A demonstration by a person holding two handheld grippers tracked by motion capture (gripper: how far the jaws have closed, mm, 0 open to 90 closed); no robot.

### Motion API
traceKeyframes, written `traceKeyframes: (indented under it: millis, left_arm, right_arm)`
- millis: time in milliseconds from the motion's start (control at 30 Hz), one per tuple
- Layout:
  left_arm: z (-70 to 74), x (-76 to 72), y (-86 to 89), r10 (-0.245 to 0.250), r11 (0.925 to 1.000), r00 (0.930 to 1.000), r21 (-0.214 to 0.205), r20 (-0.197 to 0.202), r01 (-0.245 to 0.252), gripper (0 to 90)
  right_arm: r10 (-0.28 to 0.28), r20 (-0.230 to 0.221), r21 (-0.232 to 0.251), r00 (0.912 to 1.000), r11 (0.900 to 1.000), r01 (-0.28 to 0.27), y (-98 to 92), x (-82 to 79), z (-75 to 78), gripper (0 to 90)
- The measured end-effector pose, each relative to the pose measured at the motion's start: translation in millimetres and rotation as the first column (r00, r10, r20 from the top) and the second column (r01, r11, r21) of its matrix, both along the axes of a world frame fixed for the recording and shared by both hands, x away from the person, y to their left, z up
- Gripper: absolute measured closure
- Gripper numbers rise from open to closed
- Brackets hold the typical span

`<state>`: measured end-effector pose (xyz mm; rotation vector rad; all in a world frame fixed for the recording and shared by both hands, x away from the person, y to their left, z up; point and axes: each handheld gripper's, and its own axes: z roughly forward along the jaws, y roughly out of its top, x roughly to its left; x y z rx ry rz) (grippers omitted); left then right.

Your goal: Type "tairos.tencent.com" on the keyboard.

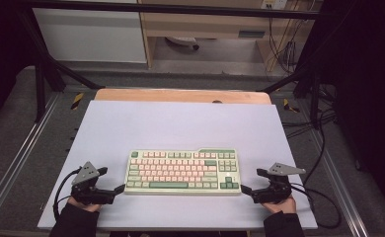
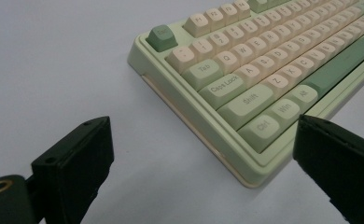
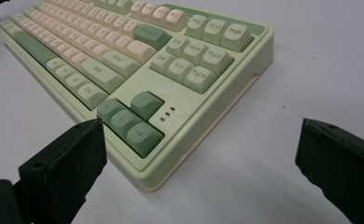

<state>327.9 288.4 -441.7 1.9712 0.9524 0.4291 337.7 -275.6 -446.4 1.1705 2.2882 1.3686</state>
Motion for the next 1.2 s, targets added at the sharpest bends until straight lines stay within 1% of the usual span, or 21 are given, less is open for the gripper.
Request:
traceKeyframes:
  millis: [567, 967, 1200]
  left_arm:
    - [2.3, -0.3, -4.2, -0.013, 0.9999, 0.9999, 0.008, 0.006, 0.013, 4.9]
    - [4.8, 0.6, -9.9, -0.013, 0.9997, 0.9999, 0.021, 0.007, 0.013, 4.9]
    - [6.8, 0.6, -13.5, -0.009, 0.9997, 0.9999, 0.022, 0.007, 0.009, 5.4]
  right_arm:
    - [0.001, 0.000, -0.004, 1.0000, 1.0000, -0.001, 1.1, 0.0, -0.8, 2.5]
    - [0.003, -0.004, -0.004, 1.0000, 1.0000, -0.003, 0.8, -0.3, -0.2, 2.5]
    - [0.005, -0.006, -0.003, 1.0000, 1.0000, -0.005, 0.8, -0.4, -0.1, 2.5]
